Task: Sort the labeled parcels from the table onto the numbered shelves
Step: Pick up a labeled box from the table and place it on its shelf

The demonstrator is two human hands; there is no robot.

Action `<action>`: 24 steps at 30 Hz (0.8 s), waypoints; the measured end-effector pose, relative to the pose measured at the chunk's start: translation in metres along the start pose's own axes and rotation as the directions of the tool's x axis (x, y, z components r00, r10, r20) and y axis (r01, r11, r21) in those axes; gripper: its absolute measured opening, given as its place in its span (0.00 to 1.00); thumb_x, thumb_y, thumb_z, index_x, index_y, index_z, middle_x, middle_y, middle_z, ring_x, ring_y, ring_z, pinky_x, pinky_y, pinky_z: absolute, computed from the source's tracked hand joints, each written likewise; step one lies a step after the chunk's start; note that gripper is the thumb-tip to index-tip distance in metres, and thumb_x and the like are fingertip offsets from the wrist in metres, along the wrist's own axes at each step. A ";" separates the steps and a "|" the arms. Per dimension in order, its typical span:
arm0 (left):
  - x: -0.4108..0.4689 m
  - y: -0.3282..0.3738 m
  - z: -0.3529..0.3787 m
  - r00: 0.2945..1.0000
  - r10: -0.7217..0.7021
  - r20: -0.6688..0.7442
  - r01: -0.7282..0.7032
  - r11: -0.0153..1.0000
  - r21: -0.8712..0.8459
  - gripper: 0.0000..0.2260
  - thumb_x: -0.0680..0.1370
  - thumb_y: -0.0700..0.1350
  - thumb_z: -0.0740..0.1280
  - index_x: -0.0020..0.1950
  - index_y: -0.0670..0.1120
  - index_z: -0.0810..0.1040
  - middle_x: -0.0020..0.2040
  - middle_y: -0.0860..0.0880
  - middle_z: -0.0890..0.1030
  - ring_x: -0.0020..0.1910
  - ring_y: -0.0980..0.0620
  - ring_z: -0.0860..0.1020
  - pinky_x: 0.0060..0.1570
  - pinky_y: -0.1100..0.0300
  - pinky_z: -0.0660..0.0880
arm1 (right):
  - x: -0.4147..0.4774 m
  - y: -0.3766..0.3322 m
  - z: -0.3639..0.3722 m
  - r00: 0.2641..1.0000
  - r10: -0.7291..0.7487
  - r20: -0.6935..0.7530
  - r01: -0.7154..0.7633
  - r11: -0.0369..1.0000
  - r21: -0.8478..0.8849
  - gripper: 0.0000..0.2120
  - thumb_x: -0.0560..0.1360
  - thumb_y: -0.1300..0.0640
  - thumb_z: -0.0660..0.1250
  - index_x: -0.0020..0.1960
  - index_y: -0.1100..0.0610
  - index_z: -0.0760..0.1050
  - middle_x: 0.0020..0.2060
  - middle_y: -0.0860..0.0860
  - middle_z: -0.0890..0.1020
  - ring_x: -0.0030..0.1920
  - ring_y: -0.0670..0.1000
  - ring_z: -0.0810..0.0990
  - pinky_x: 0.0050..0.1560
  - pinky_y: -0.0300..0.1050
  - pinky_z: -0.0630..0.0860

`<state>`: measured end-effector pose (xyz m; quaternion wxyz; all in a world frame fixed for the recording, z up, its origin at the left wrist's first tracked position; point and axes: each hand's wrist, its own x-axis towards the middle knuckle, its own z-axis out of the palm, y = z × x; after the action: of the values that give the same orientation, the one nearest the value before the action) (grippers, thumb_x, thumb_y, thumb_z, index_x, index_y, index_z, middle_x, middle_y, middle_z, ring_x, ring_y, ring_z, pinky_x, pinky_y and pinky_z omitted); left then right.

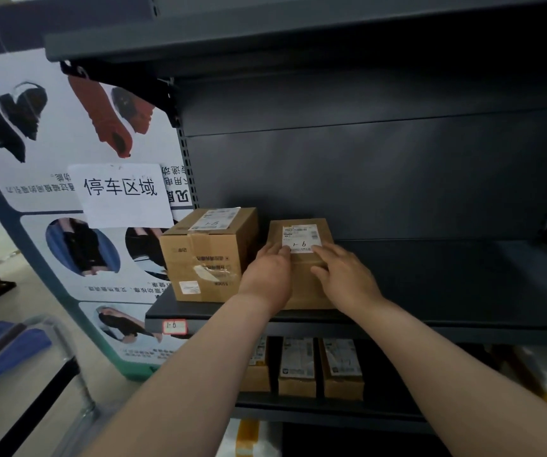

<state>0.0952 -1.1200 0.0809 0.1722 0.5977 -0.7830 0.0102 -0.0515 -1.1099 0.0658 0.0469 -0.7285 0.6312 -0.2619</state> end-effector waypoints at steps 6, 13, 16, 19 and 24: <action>0.000 0.000 -0.001 0.999 0.019 0.038 -0.020 0.999 0.025 0.27 0.80 0.38 0.61 0.78 0.43 0.56 0.78 0.45 0.58 0.79 0.48 0.52 0.75 0.53 0.57 | 0.000 -0.003 0.002 0.999 0.033 0.008 -0.033 0.999 -0.039 0.23 0.82 0.48 0.55 0.77 0.48 0.58 0.77 0.47 0.57 0.74 0.52 0.60 0.69 0.52 0.61; -0.005 0.001 -0.012 0.995 0.073 0.069 -0.083 0.983 0.162 0.33 0.79 0.39 0.61 0.80 0.42 0.46 0.80 0.44 0.47 0.79 0.45 0.45 0.77 0.49 0.50 | -0.013 -0.006 -0.015 0.999 0.036 -0.004 -0.036 0.985 -0.167 0.29 0.82 0.46 0.54 0.79 0.49 0.48 0.78 0.49 0.49 0.77 0.54 0.52 0.73 0.57 0.57; -0.011 0.022 -0.019 0.974 0.227 0.007 -0.224 0.955 0.195 0.32 0.79 0.38 0.62 0.79 0.41 0.50 0.80 0.42 0.49 0.79 0.45 0.47 0.77 0.51 0.49 | -0.032 0.002 -0.025 0.998 0.055 -0.045 -0.064 0.968 -0.241 0.29 0.82 0.46 0.54 0.79 0.51 0.49 0.78 0.49 0.51 0.76 0.53 0.55 0.73 0.53 0.57; -0.016 0.057 -0.017 0.923 0.377 0.074 -0.384 0.902 0.199 0.26 0.78 0.41 0.64 0.75 0.40 0.62 0.76 0.41 0.62 0.77 0.43 0.55 0.76 0.51 0.53 | -0.063 0.029 -0.031 0.989 0.145 -0.029 -0.146 0.934 -0.327 0.27 0.83 0.47 0.53 0.78 0.53 0.52 0.78 0.51 0.55 0.76 0.52 0.57 0.72 0.50 0.58; -0.033 0.123 0.023 0.770 0.623 0.137 -0.636 0.766 0.091 0.15 0.79 0.42 0.63 0.65 0.42 0.74 0.67 0.42 0.73 0.72 0.42 0.65 0.72 0.51 0.62 | -0.159 0.084 -0.042 0.905 0.413 -0.099 -0.411 0.793 -0.450 0.22 0.81 0.48 0.56 0.72 0.54 0.65 0.70 0.53 0.70 0.71 0.54 0.65 0.65 0.50 0.65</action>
<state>-0.0193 -1.0593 0.0731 0.0801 0.3101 -0.9431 0.0898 -0.1557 -0.9652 0.0169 -0.0700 -0.5641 0.8182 -0.0863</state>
